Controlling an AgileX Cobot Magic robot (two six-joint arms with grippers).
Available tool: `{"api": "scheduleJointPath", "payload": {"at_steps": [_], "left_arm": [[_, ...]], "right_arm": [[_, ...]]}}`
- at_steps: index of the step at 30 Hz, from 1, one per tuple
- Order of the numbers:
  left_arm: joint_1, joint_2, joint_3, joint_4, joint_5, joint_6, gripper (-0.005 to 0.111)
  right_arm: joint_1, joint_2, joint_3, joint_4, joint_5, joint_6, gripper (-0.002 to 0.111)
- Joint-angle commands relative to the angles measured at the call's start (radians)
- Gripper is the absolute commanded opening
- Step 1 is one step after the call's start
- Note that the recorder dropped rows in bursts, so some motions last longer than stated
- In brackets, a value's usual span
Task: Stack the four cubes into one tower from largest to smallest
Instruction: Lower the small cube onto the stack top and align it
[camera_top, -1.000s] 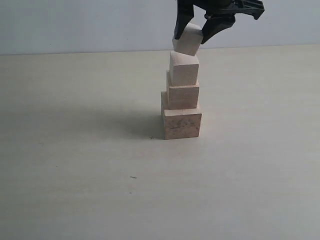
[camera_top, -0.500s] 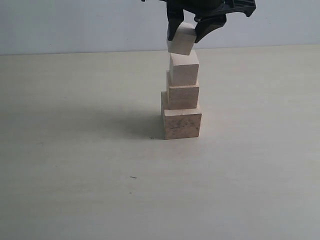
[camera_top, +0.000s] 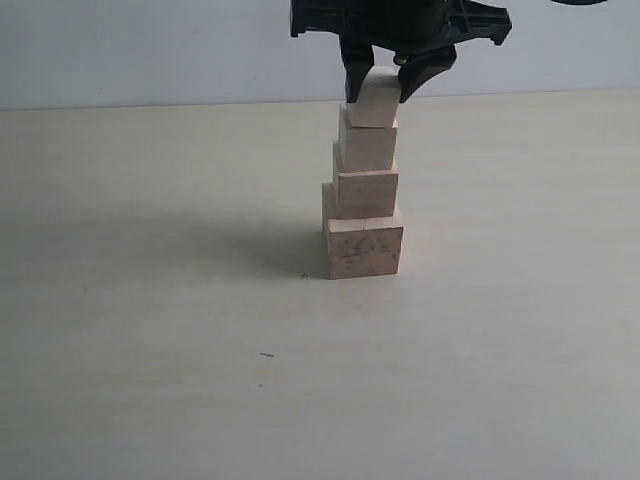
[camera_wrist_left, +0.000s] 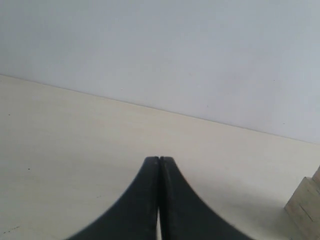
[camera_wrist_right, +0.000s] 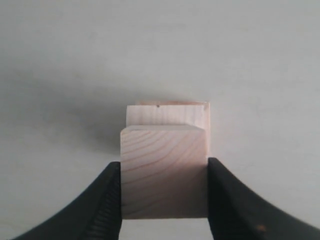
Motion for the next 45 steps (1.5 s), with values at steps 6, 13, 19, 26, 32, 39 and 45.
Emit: {"api": "scheduleJointPath", "payload": {"at_steps": [6,13,19,26,32,39,45], "left_arm": [[-0.01,-0.006,0.004,0.001,-0.006,0.001,0.0],[-0.01,-0.006,0.004,0.001,-0.006,0.001,0.0],[-0.01,-0.006,0.004,0.001,-0.006,0.001,0.0],[-0.01,-0.006,0.004,0.001,-0.006,0.001,0.0],[-0.01,-0.006,0.004,0.001,-0.006,0.001,0.0],[-0.01,-0.006,0.004,0.001,-0.006,0.001,0.0],[-0.01,-0.006,0.004,0.001,-0.006,0.003,0.0]], "right_arm": [[0.0,0.004,-0.087,-0.001,-0.003,-0.003,0.037],[0.0,0.015,-0.094,-0.032,0.009,-0.005,0.037],[0.0,0.042,-0.094,-0.036,0.009,-0.011,0.037],[0.0,0.046,-0.094,-0.011,0.009,-0.011,0.037],[0.0,0.037,-0.094,0.008,0.009,-0.027,0.037],[0.0,0.024,-0.094,0.006,0.009,-0.053,0.037],[0.0,-0.001,-0.094,-0.008,0.009,-0.069,0.037]]}}
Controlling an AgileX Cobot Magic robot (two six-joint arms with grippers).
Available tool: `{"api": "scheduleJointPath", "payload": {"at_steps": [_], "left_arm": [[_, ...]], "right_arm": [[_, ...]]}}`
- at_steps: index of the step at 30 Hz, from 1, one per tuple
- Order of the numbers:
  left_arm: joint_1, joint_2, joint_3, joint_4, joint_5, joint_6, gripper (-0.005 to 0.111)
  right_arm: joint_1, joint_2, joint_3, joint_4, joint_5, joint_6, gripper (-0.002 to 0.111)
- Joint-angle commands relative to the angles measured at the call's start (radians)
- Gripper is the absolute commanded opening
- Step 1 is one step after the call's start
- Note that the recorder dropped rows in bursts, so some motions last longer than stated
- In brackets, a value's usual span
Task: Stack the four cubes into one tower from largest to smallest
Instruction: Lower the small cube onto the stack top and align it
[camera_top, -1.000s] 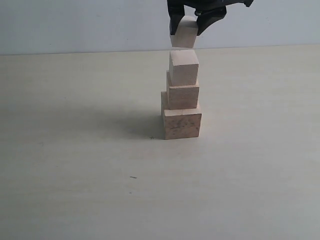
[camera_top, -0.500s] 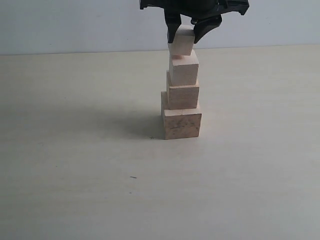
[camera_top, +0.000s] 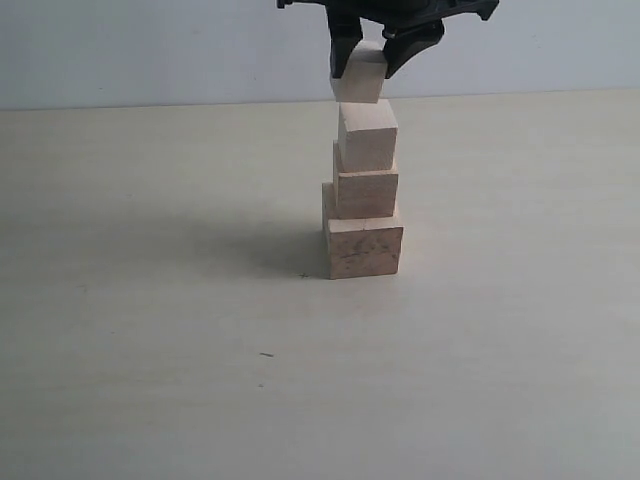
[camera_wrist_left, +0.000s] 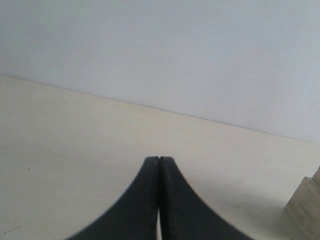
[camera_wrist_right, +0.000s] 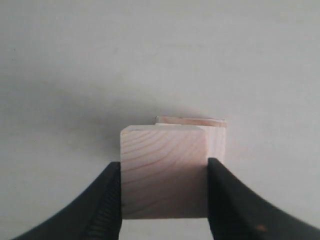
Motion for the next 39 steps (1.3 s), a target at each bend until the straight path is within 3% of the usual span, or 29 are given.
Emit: {"api": "scheduleJointPath", "payload": {"at_steps": [1,28,32,39], "left_arm": [[-0.006,-0.006,0.004,0.001,-0.006,0.003,0.0],[-0.006,-0.006,0.004,0.001,-0.006,0.003,0.0],[-0.006,-0.006,0.004,0.001,-0.006,0.003,0.0],[-0.006,-0.006,0.004,0.001,-0.006,0.003,0.0]], "right_arm": [[0.0,-0.021,-0.005,-0.051,-0.004,-0.017,0.037],[0.0,0.016,-0.005,-0.042,-0.004,-0.046,0.037],[0.0,-0.016,0.009,0.066,-0.004,-0.045,0.037],[-0.005,-0.101,0.094,-0.051,-0.004,-0.043,0.036]]}}
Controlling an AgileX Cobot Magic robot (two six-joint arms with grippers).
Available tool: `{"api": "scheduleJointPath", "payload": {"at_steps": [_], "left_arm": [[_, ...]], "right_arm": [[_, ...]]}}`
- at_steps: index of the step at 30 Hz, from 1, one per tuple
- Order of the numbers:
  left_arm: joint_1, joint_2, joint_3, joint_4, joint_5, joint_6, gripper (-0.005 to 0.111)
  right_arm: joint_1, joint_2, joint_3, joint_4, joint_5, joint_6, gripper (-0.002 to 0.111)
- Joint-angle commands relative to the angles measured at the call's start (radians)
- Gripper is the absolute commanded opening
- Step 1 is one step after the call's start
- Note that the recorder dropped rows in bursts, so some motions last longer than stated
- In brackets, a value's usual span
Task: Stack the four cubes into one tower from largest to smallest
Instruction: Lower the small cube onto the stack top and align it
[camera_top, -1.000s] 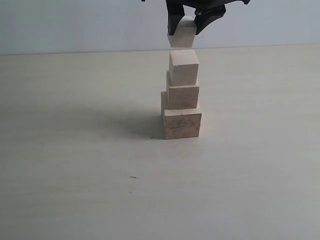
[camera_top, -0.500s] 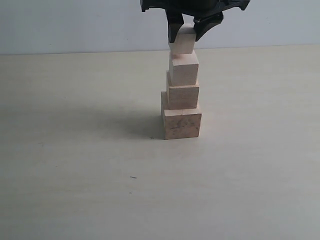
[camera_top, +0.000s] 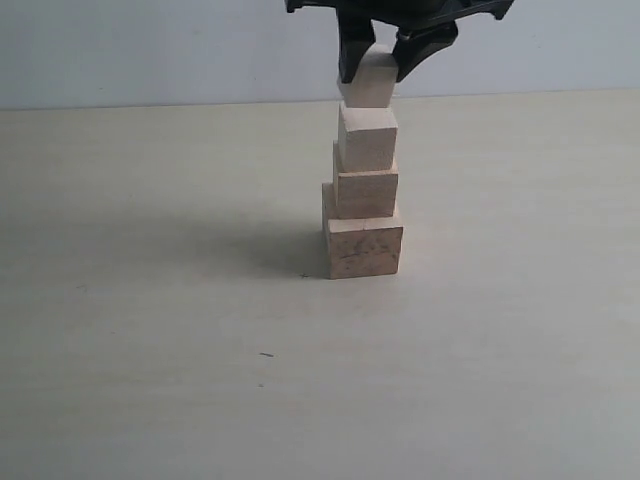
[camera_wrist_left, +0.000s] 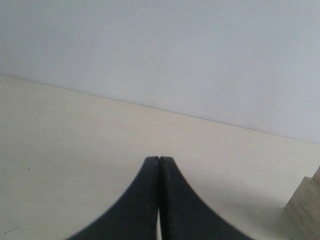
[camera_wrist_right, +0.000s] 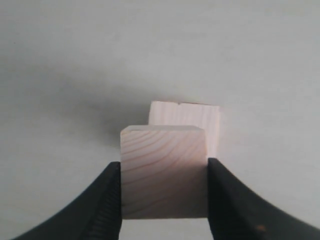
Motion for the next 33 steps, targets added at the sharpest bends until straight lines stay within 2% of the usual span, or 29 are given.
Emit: {"api": "scheduleJointPath", "payload": {"at_steps": [1,14,33], "left_arm": [[-0.006,-0.006,0.004,0.001,-0.006,0.003,0.0],[-0.006,-0.006,0.004,0.001,-0.006,0.003,0.0],[-0.006,-0.006,0.004,0.001,-0.006,0.003,0.0]], "right_arm": [[-0.005,-0.041,0.028,-0.049,-0.006,-0.005,0.036],[-0.005,0.039,0.028,-0.024,-0.006,0.001,0.036],[-0.005,0.041,0.028,-0.02,-0.006,0.023,0.036]]}}
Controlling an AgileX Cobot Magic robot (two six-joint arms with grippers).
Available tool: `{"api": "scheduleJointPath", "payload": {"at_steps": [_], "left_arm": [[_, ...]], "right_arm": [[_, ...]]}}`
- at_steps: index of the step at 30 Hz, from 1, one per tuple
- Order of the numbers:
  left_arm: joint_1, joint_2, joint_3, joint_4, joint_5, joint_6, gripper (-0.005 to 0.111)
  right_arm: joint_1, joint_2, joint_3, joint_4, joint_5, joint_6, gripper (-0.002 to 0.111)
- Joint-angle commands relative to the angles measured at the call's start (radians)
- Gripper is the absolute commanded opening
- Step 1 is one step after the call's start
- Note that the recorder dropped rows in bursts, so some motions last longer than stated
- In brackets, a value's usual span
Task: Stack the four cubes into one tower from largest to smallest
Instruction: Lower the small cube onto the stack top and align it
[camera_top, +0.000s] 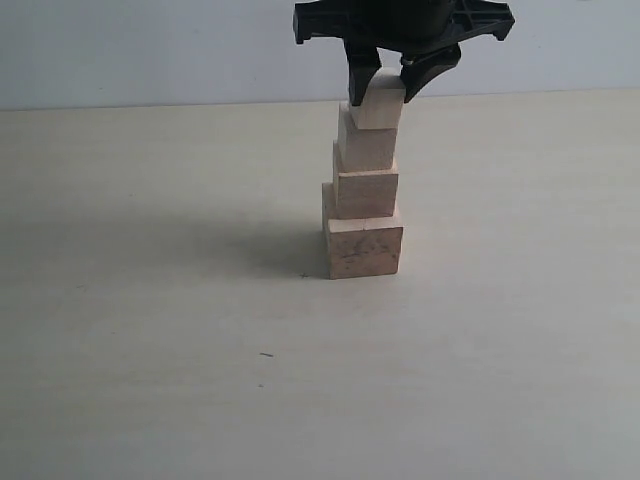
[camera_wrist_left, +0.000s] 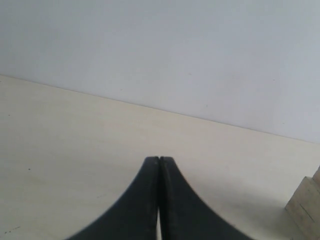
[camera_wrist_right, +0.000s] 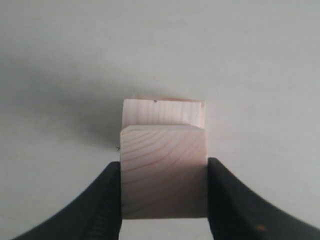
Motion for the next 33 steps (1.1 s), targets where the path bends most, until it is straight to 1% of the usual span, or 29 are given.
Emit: {"api": "scheduleJointPath", "payload": {"at_steps": [1,7,17,23,33], "left_arm": [[-0.006,-0.006,0.004,0.001,-0.006,0.002,0.0],[-0.006,-0.006,0.004,0.001,-0.006,0.002,0.0],[-0.006,-0.006,0.004,0.001,-0.006,0.002,0.0],[-0.006,-0.006,0.004,0.001,-0.006,0.002,0.0],[-0.006,-0.006,0.004,0.001,-0.006,0.002,0.0]], "right_arm": [[-0.002,0.002,0.005,0.004,-0.005,0.005,0.036],[-0.002,-0.013,0.005,-0.005,-0.037,0.021,0.036],[-0.002,-0.009,0.005,-0.024,-0.021,0.028,0.036],[-0.002,-0.01,0.005,-0.022,-0.058,0.03,0.036],[-0.002,0.016,0.005,-0.011,-0.033,0.031,0.036]]}}
